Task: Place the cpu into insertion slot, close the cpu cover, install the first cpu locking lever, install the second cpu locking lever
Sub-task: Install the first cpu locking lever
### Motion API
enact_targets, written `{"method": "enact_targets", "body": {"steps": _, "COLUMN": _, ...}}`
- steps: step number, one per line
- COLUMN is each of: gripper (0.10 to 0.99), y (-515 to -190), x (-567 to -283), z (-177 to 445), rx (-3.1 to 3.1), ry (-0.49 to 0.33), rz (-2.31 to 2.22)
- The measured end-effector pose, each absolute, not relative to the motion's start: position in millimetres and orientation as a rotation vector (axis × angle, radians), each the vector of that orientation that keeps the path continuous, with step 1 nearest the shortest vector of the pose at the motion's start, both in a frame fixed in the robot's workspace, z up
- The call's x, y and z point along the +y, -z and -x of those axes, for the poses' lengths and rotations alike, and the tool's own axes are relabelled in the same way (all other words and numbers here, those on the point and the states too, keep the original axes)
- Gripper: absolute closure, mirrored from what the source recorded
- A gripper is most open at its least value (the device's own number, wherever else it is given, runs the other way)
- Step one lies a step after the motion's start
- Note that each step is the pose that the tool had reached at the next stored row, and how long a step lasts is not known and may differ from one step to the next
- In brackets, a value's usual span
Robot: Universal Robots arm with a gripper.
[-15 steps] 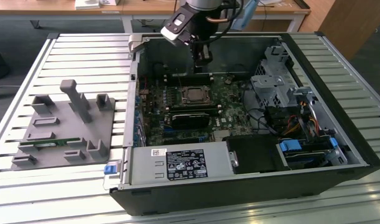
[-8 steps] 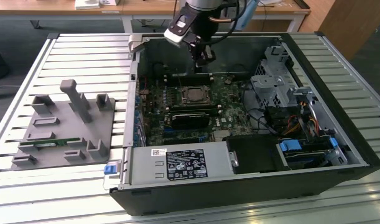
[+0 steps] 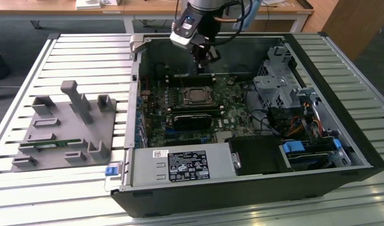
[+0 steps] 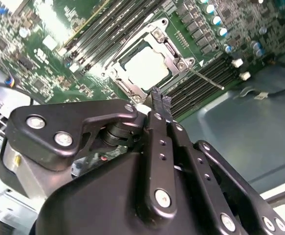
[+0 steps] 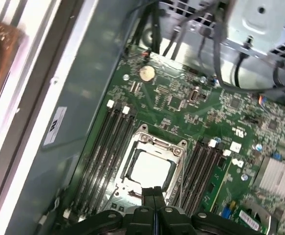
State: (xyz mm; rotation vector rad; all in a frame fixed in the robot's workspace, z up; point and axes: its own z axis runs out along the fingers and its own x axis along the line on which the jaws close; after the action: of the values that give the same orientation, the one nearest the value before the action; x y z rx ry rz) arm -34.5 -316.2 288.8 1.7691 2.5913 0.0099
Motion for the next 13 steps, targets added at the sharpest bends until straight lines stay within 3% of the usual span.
{"method": "enact_targets", "body": {"steps": 13, "gripper": 0.980, "y": -288.6, "x": -316.2, "z": 34.5, "rx": 2.779, "ry": -0.011, "rz": -1.457}}
